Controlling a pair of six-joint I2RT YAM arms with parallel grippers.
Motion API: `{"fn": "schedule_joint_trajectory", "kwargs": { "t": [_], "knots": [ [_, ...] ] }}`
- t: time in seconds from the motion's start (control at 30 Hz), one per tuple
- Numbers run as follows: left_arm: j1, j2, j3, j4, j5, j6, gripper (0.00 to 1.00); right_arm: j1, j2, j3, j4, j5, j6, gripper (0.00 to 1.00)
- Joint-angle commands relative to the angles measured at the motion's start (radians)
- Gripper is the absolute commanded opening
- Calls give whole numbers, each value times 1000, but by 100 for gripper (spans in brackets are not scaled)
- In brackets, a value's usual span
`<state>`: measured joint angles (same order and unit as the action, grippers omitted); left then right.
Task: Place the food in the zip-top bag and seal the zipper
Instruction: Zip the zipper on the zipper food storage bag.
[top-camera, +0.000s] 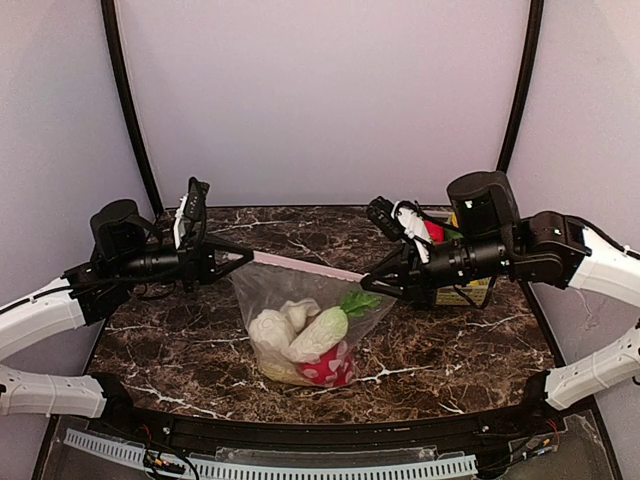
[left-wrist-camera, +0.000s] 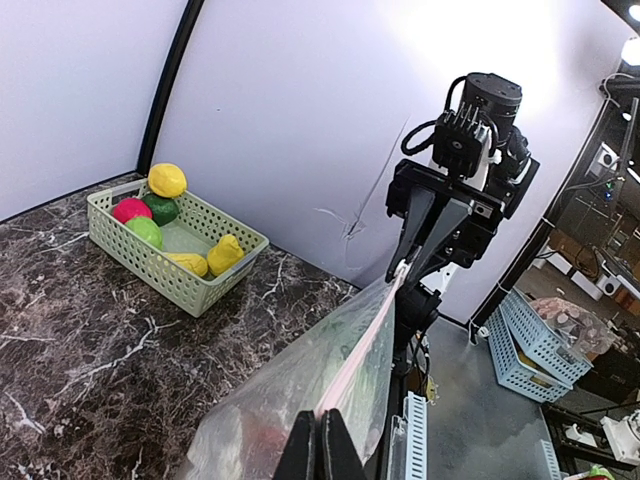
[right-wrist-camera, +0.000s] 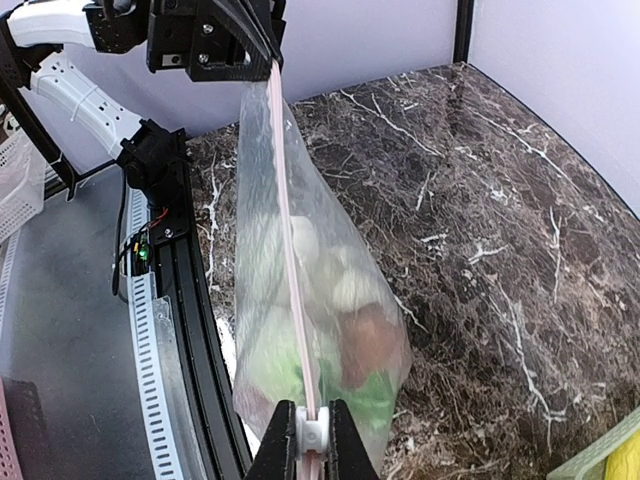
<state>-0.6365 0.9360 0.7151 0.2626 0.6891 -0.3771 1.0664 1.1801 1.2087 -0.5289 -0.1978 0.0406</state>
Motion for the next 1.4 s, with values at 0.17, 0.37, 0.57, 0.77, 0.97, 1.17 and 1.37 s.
{"fn": "schedule_joint_trajectory", "kwargs": {
  "t": [0.17,0.37,0.57,0.77,0.97,1.17,1.37],
  "knots": [
    [58,-65,0,-53,-97,24,1,-19,-144,-85,-185,97,93,0],
    [60,-58,-7,-50,-79,13,1,-19,-172,-108,-195,89,104,0],
    [60,-51,-9,-44,-80,10,1,-20,-177,-113,-177,87,101,0],
    [60,-9,4,-38,-48,-4,1,-20,-164,-126,-89,141,126,0],
    [60,26,13,-9,-30,-24,2,-19,-112,-134,42,129,160,15],
    [60,29,55,-58,-38,-13,62,-19,-78,-110,80,137,174,77],
    [63,8,81,-170,-127,35,90,-20,-94,-84,61,294,224,98]
  ]
}}
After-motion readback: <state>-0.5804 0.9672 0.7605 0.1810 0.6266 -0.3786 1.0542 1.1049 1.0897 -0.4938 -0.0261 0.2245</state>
